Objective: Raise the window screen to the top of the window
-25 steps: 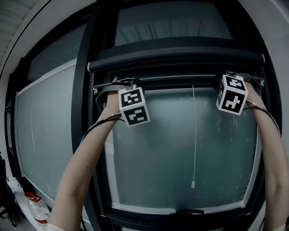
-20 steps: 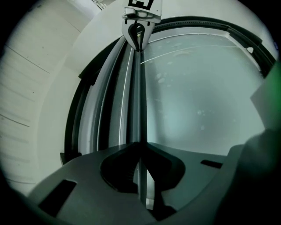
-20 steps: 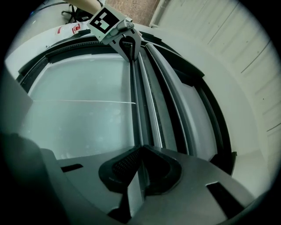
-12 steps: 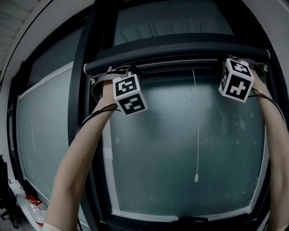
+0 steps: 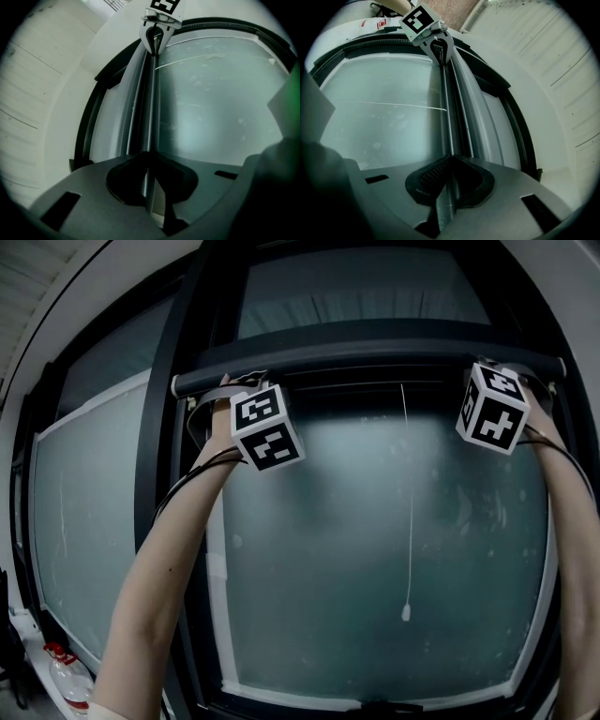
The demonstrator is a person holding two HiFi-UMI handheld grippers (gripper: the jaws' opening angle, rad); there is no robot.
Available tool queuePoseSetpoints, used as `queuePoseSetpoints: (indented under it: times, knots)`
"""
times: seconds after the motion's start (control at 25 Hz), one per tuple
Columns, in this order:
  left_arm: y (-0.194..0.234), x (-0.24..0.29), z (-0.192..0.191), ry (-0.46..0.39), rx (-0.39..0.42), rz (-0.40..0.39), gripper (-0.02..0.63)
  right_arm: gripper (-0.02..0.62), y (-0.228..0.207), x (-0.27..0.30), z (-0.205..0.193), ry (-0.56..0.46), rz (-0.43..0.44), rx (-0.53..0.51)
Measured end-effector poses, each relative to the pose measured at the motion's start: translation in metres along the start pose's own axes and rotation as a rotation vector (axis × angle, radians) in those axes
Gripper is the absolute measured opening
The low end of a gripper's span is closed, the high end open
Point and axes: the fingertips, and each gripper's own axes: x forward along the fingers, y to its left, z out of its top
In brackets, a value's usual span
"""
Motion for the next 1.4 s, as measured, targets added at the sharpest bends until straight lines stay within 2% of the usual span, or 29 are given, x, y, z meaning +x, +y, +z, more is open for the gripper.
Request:
queuePoseSetpoints:
  times: [0.08, 0.16, 0.24, 0.28, 0.36, 0.44, 0.52, 0.6, 0.68, 0.76, 0.88, 0.92, 1.04, 1.12, 1.28, 1.4]
  knots:
    - [0.003, -0.001, 0.000, -0.028, -0.101, -0.019, 0.020, 0.018, -0.002, -0.001, 0.001, -0.011, -0.010, 0.014]
    - [0.008, -0.007, -0.001, -0.094, -0.305, -0.022, 0.038, 0.022, -0.005, -0.004, 0.003, -0.038, -0.034, 0.073]
    - [0.011, -0.017, -0.001, -0.175, -0.521, 0.018, 0.058, 0.027, -0.006, -0.011, 0.004, -0.073, -0.075, 0.165]
    - [0.010, -0.024, -0.001, -0.210, -0.629, 0.040, 0.044, 0.015, -0.006, -0.017, 0.003, -0.091, -0.098, 0.220]
    - [0.001, -0.039, 0.001, -0.288, -0.852, 0.059, 0.044, 0.015, -0.006, -0.033, 0.001, -0.139, -0.144, 0.363]
    - [-0.016, -0.056, 0.002, -0.366, -1.060, 0.055, 0.044, 0.015, 0.000, -0.050, 0.000, -0.213, -0.174, 0.553]
    - [-0.043, -0.075, 0.002, -0.416, -1.214, 0.045, 0.044, 0.015, 0.018, -0.070, 0.003, -0.309, -0.170, 0.758]
    - [-0.072, -0.098, 0.002, -0.430, -1.317, 0.055, 0.044, 0.015, 0.048, -0.094, 0.009, -0.400, -0.162, 0.940]
    - [-0.104, -0.125, 0.003, -0.428, -1.390, 0.080, 0.044, 0.015, 0.089, -0.120, 0.010, -0.442, -0.184, 1.091]
    - [-0.141, -0.159, 0.007, -0.414, -1.428, 0.086, 0.044, 0.015, 0.140, -0.152, 0.005, -0.427, -0.214, 1.230]
    - [-0.212, -0.211, 0.013, -0.366, -1.417, 0.014, 0.044, 0.015, 0.228, -0.205, 0.000, -0.367, -0.200, 1.426]
    - [-0.238, -0.226, 0.014, -0.344, -1.415, -0.025, 0.043, 0.015, 0.257, -0.220, 0.002, -0.338, -0.179, 1.453]
    - [-0.315, -0.260, 0.014, -0.270, -1.449, -0.138, 0.041, 0.015, 0.334, -0.257, 0.010, -0.230, -0.070, 1.422]
    - [-0.359, -0.286, 0.008, -0.228, -1.492, -0.182, 0.041, 0.015, 0.372, -0.280, 0.019, -0.185, 0.009, 1.434]
    - [-0.440, -0.363, -0.006, -0.101, -1.600, -0.268, 0.041, 0.015, 0.425, -0.342, 0.040, -0.147, 0.125, 1.461]
    - [-0.477, -0.422, 0.000, -0.033, -1.571, -0.371, 0.041, 0.015, 0.456, -0.402, 0.051, -0.105, 0.199, 1.505]
